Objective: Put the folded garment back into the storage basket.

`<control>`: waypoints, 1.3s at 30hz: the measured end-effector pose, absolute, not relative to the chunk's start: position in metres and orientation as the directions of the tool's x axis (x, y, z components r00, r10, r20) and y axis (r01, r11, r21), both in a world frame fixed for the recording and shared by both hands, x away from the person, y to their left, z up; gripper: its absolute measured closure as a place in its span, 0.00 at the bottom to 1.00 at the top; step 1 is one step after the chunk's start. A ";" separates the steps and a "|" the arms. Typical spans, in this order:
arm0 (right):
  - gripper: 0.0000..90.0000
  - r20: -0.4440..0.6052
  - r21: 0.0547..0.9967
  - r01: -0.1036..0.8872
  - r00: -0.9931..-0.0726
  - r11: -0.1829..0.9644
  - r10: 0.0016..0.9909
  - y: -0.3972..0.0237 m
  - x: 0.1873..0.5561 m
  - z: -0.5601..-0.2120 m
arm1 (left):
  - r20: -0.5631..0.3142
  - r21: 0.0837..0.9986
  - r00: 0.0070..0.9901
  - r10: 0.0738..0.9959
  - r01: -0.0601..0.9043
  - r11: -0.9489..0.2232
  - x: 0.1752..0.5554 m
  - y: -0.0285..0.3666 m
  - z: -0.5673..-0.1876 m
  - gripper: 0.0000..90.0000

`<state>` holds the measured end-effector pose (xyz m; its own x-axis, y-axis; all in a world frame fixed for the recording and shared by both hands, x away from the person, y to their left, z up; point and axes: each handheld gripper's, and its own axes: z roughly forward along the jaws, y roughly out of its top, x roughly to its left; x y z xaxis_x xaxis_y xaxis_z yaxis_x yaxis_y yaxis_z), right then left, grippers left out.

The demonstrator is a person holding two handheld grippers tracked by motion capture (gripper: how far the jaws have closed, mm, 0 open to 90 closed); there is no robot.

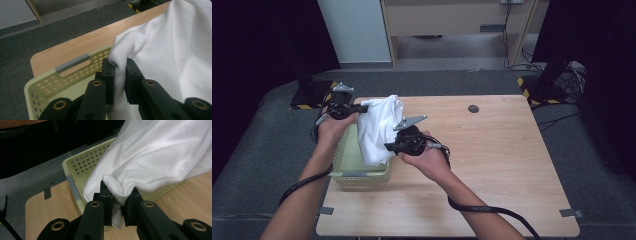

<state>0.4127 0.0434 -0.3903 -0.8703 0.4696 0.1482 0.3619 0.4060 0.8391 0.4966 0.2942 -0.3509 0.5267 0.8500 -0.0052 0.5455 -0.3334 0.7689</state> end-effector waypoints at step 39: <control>0.32 0.135 0.807 0.384 -0.859 0.448 0.493 0.093 0.438 -0.435 | 0.026 0.723 0.372 0.928 0.634 -0.274 0.500 0.343 -0.387 0.33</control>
